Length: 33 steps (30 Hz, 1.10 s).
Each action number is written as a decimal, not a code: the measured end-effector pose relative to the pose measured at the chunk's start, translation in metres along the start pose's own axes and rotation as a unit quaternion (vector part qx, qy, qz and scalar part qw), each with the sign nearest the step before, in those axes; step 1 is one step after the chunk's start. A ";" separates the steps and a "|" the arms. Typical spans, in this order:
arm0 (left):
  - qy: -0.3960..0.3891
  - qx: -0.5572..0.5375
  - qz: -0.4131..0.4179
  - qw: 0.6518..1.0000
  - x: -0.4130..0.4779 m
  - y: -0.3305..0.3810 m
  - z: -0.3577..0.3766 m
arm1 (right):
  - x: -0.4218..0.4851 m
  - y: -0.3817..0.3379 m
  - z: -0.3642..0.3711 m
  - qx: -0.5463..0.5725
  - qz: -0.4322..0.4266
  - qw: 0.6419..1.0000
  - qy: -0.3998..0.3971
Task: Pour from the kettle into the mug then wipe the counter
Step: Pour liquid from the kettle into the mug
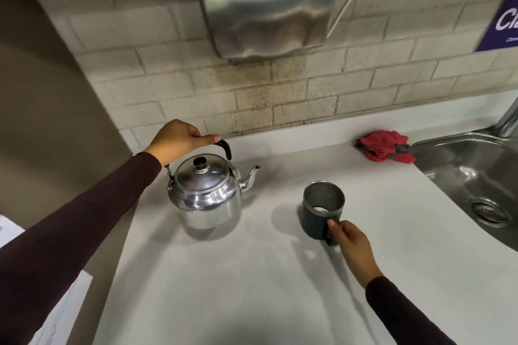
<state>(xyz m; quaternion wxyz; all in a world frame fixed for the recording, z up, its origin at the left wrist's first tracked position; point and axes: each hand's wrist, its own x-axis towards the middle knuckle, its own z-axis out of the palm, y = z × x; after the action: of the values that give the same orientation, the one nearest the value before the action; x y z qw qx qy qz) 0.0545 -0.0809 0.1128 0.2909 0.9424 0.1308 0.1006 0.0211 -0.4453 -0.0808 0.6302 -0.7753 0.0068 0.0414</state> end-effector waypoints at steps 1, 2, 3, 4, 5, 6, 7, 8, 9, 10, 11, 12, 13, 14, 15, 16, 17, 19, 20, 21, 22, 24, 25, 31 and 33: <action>-0.006 -0.001 0.002 1.000 -0.005 0.007 0.003 | 0.004 0.001 -0.001 0.004 0.005 1.000 -0.022; -0.011 -0.001 0.006 1.000 -0.009 0.015 0.006 | 0.007 0.002 -0.003 0.008 0.013 0.999 -0.043; -0.013 0.005 0.009 1.000 -0.013 0.023 0.010 | 0.011 0.003 -0.005 0.011 0.018 0.998 -0.061; -0.013 0.012 0.012 1.000 -0.017 0.029 0.013 | 0.014 0.005 -0.005 0.012 0.024 0.997 -0.077; -0.013 0.020 0.017 1.000 -0.021 0.036 0.016 | 0.017 0.006 -0.004 0.014 0.028 0.995 -0.095; -0.011 0.028 0.019 0.999 -0.025 0.044 0.020 | 0.020 0.007 -0.006 0.011 0.029 0.992 -0.119; -0.011 0.036 0.024 0.999 -0.029 0.050 0.021 | 0.022 0.007 -0.005 0.009 0.029 0.989 -0.142; -0.011 0.042 0.029 0.999 -0.033 0.057 0.025 | 0.025 0.007 -0.006 0.007 0.030 0.986 -0.164; -0.012 0.046 0.031 0.998 -0.037 0.063 0.028 | 0.027 0.007 -0.008 0.008 0.031 0.983 -0.180; -0.015 0.047 0.034 0.998 -0.039 0.067 0.030 | 0.028 0.008 -0.007 0.013 0.034 0.981 -0.192; -0.017 0.047 0.036 0.998 -0.042 0.074 0.033 | 0.030 0.009 -0.009 0.016 0.036 0.978 -0.203; -0.019 0.046 0.036 0.998 -0.044 0.079 0.037 | 0.032 0.010 -0.010 0.016 0.035 0.977 -0.212; -0.021 0.046 0.037 0.998 -0.046 0.084 0.039 | 0.033 0.011 -0.010 0.014 0.032 0.976 -0.217; -0.024 0.049 0.036 0.998 -0.048 0.088 0.042 | 0.033 0.012 -0.010 0.011 0.028 0.975 -0.219; -0.027 0.055 0.034 0.998 -0.050 0.092 0.045 | 0.033 0.012 -0.010 0.010 0.024 0.975 -0.221; -0.028 0.062 0.032 0.997 -0.051 0.096 0.047 | 0.033 0.013 -0.010 0.009 0.020 0.974 -0.224; -0.027 0.071 0.028 0.997 -0.051 0.100 0.050 | 0.034 0.013 -0.011 0.007 0.017 0.973 -0.230; -0.025 0.084 0.021 0.996 -0.052 0.106 0.053 | 0.036 0.013 -0.013 0.003 0.013 0.969 -0.245; -0.025 0.088 0.017 0.996 -0.053 0.110 0.055 | 0.037 0.013 -0.014 0.003 0.011 0.967 -0.253; -0.026 0.093 0.014 0.995 -0.054 0.113 0.056 | 0.038 0.012 -0.016 0.003 0.009 0.965 -0.261; -0.027 0.100 0.013 0.995 -0.055 0.116 0.057 | 0.038 0.012 -0.016 0.003 0.005 0.964 -0.267; -0.027 0.117 0.010 0.993 -0.057 0.123 0.059 | 0.039 0.012 -0.018 0.007 0.000 0.961 -0.275; -0.029 0.125 0.007 0.992 -0.058 0.125 0.060 | 0.038 0.012 -0.018 0.011 -0.001 0.961 -0.276; -0.044 0.166 0.004 0.985 -0.055 0.132 0.057 | 0.037 0.014 -0.016 0.019 -0.003 0.965 -0.261; -0.049 0.181 0.010 0.982 -0.052 0.134 0.054 | 0.036 0.013 -0.015 0.026 0.002 0.966 -0.259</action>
<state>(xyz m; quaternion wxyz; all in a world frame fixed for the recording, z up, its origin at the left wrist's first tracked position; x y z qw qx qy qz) 0.0447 -0.2323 0.1398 0.1209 0.9845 0.1232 0.0315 0.0565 -0.4616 -0.0931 0.6304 -0.7215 -0.1536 0.2418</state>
